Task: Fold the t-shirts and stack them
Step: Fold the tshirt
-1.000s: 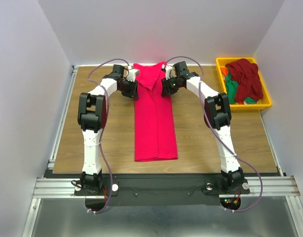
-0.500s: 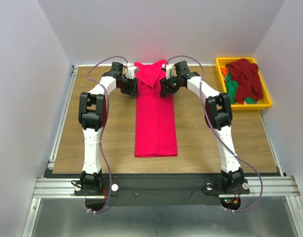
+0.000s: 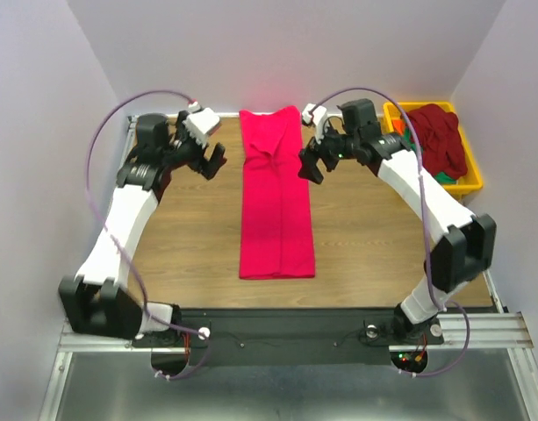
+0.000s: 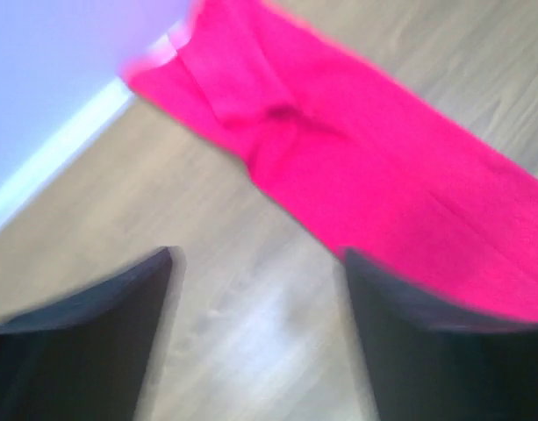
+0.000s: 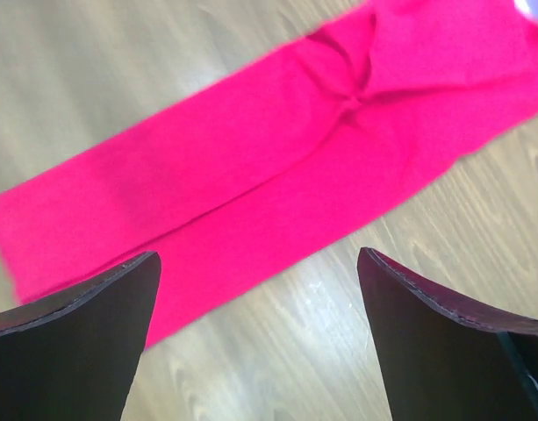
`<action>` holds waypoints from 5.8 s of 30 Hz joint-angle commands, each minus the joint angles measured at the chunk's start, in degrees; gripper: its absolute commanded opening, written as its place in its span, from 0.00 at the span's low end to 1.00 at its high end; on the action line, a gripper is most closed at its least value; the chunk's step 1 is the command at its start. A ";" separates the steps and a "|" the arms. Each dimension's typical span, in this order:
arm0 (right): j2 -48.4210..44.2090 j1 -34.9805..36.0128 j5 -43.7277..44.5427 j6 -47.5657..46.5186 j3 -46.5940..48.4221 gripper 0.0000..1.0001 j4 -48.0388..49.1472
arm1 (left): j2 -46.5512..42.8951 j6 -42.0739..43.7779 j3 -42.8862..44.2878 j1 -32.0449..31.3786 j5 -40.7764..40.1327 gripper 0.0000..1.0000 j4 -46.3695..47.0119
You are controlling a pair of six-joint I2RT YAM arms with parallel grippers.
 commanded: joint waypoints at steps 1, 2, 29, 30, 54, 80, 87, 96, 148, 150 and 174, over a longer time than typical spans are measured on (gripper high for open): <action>-5.15 -0.09 -4.04 -4.03 -4.74 1.00 0.36 | -11.98 7.10 -9.67 -0.10 1.89 0.99 6.04; -5.77 -0.09 -4.66 -4.12 -5.61 1.00 0.36 | -13.85 9.01 -12.65 -0.10 4.24 0.99 7.53; -18.17 25.22 5.44 -23.81 -52.12 0.57 15.56 | -17.12 27.93 -45.91 -32.53 -5.40 0.63 0.69; -18.17 25.57 5.44 -23.72 -52.64 0.57 15.65 | -16.59 27.84 -45.82 -32.62 -5.31 0.62 0.87; -17.72 27.78 11.33 -20.56 -58.09 0.04 18.55 | -8.68 29.25 -44.41 -34.38 -8.39 0.16 -2.38; -29.25 30.78 12.30 -13.86 -46.33 0.01 5.01 | -16.86 32.41 -28.25 -31.14 4.96 0.00 -29.62; -20.74 19.61 7.55 -21.34 -37.37 0.01 4.66 | -6.58 40.23 -17.36 -21.20 5.94 0.00 -32.26; -6.40 9.94 3.42 -30.92 -24.62 0.01 4.66 | 10.99 45.60 0.05 -12.59 5.76 0.00 -32.70; 3.28 9.31 -1.16 -32.86 -24.96 0.45 8.96 | 13.03 43.49 -14.87 -9.06 6.38 0.61 -11.79; 3.45 10.28 -0.28 -32.43 -25.92 0.46 10.46 | 13.56 43.31 -15.67 -9.85 5.68 0.62 -10.04; 2.85 10.90 10.27 -27.25 -32.96 0.01 19.26 | 17.07 40.33 -12.01 -10.31 2.67 0.00 -11.14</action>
